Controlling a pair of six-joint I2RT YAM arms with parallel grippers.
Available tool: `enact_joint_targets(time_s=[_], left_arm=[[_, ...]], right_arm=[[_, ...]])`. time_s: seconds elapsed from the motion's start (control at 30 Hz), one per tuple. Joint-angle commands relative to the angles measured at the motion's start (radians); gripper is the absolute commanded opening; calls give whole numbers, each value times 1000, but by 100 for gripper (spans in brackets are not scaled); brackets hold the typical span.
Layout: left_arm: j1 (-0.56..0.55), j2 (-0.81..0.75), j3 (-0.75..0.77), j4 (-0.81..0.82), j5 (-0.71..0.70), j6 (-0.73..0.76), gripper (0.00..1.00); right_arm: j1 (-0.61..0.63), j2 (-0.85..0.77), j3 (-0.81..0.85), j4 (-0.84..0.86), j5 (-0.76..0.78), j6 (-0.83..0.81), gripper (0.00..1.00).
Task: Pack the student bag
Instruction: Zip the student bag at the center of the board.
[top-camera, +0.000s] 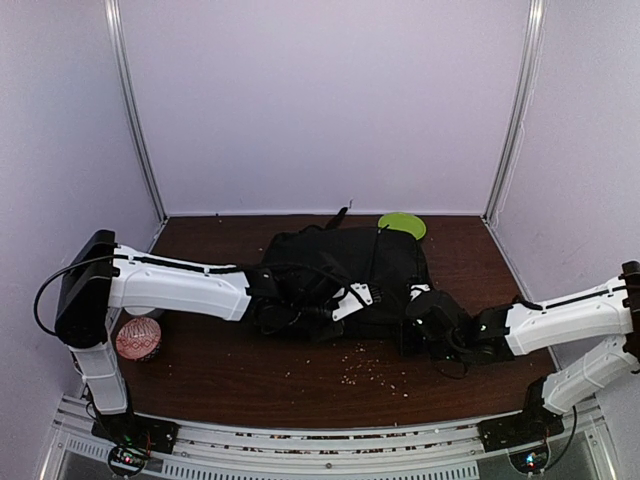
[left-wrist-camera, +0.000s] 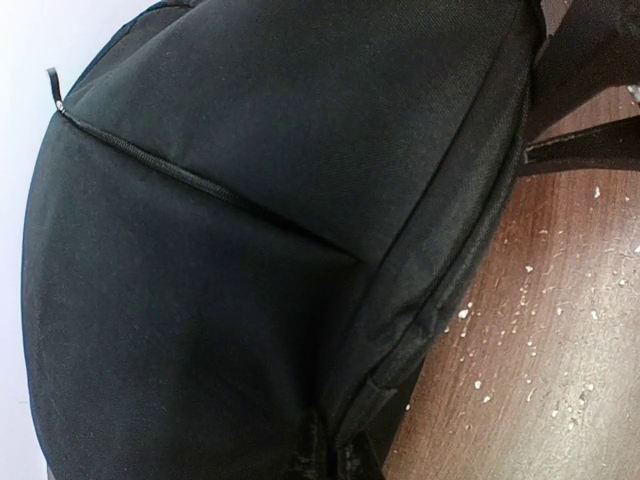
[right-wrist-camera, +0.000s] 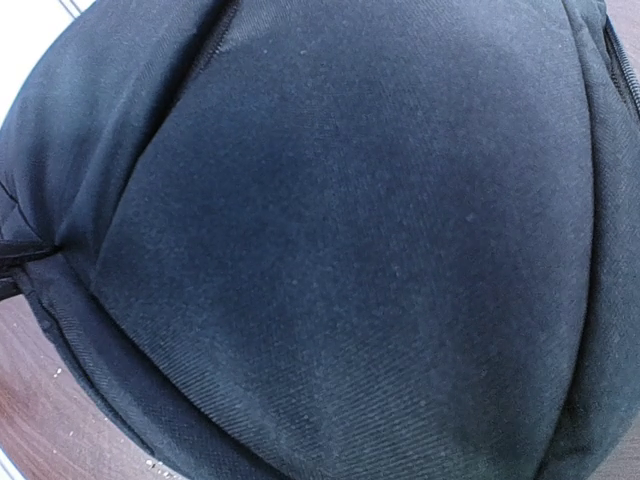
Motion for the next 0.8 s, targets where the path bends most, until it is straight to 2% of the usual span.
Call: enact_joint_targets(time_s=[0.0,0.1,0.4,0.77], left_arm=[[-13,-30,29,-34,48,-29,0],[-14,-32,28,-35,50,-31,0],[-14,-30,23,-36,43,-33,0],[-13,-8,16,-45,-20,-47,0]], right_arm=[[3,19,27,22,29,-6,34],[3,29,37,19,39,-6,31],[5,32,39,9,20,-4,0],[4,-106,-48,-90,44,29,0]])
